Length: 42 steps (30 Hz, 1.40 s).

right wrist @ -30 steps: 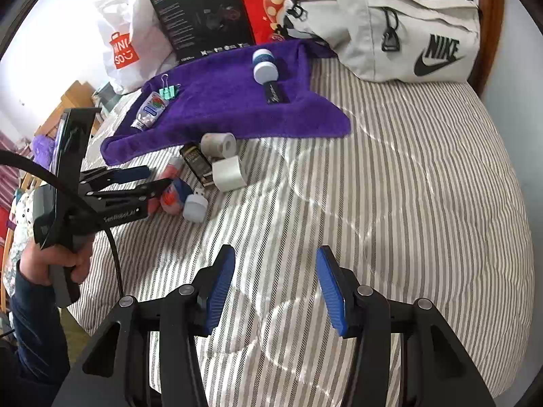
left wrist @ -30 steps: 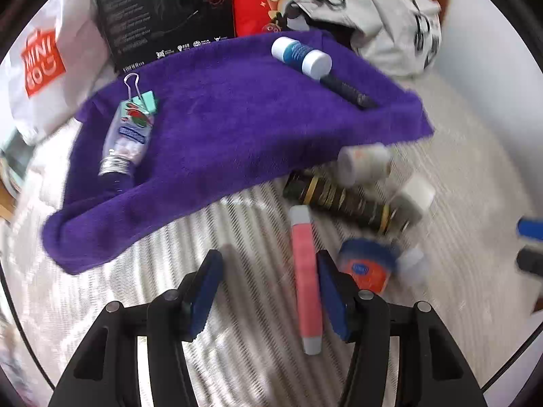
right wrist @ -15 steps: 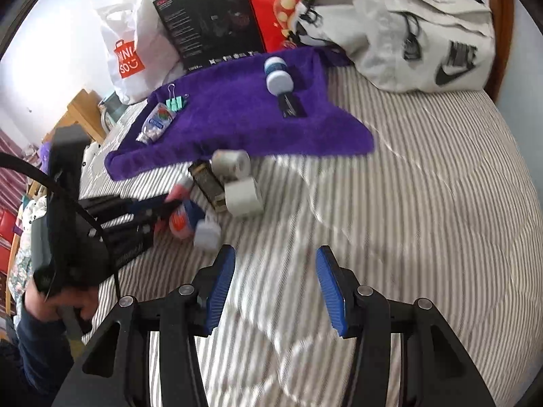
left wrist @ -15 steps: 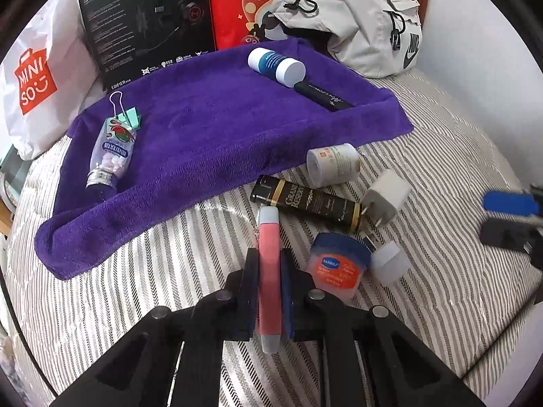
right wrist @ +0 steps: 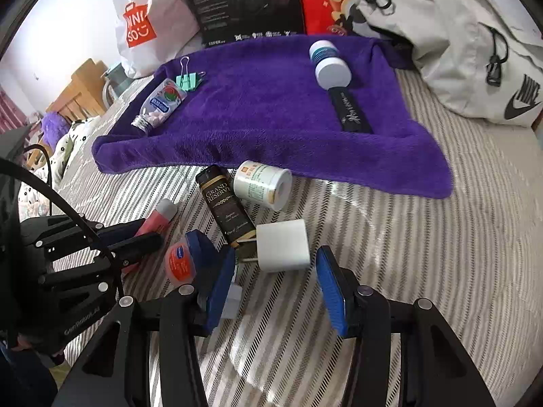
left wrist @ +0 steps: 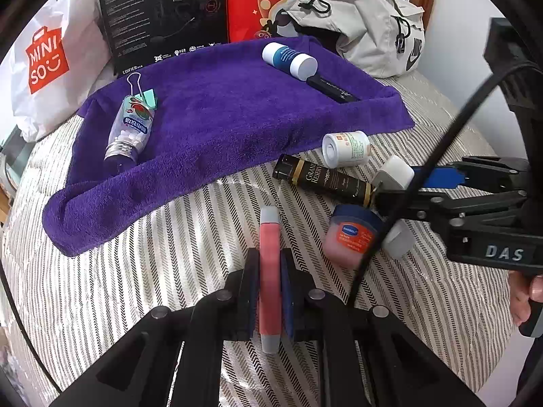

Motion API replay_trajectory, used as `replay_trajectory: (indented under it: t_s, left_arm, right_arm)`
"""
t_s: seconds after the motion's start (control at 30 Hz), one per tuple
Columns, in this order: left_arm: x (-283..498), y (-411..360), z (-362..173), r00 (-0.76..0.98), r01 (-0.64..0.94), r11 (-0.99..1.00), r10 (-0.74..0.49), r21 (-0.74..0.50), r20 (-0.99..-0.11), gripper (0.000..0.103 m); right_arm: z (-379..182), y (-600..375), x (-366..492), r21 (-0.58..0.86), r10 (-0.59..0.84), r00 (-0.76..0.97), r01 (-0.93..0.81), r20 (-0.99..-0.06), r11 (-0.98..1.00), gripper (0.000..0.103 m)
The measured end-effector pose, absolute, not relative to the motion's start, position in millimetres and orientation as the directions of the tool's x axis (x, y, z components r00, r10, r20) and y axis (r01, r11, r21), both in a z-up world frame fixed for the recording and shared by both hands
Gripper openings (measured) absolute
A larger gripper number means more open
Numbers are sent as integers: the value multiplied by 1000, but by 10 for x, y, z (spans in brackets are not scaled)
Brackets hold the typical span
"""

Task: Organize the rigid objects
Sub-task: 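Grasp the pink tube with the left tool while the right tool grasps the white charger, then place the charger by the Horizon stick with the right tool while the left places the tube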

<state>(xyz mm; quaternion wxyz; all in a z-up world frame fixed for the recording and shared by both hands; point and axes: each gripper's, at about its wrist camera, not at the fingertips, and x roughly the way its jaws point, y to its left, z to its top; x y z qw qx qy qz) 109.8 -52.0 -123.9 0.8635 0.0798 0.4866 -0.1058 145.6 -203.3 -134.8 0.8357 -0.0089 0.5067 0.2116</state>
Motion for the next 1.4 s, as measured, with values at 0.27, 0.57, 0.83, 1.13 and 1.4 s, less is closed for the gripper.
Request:
replay_trajectory:
  t_s: [0.27,0.57,0.83,1.13,1.4]
  left_arm:
    - [1097,-514,-1242,506,264,964,-112,29,-855,12]
    - [1084,-536,-1249,514,259,965,-96,48,-852,12]
    - [1102,-563,-1250,519,231,971,-70,61,-852,13]
    - [1090,-574,-1260,544,205,976,-55,69,-838,13]
    - [995,-313,-1213,542,175,984,-65,36,-838,12]
  right_arm:
    - [-1384,-1994,1442,134,317,433,-403,-844,906,45]
    - [-1375,-2437,1304,49,202,441,-335,-874,941,45]
    - [-1424,-2428,1263,26,156,489,-261,-858,965,47]
    - [-1438,-2432,1200,38,119,560,-154,-820,987,44]
    - [-1270,-2538,1094,69,151,563,-164,-812,984,44]
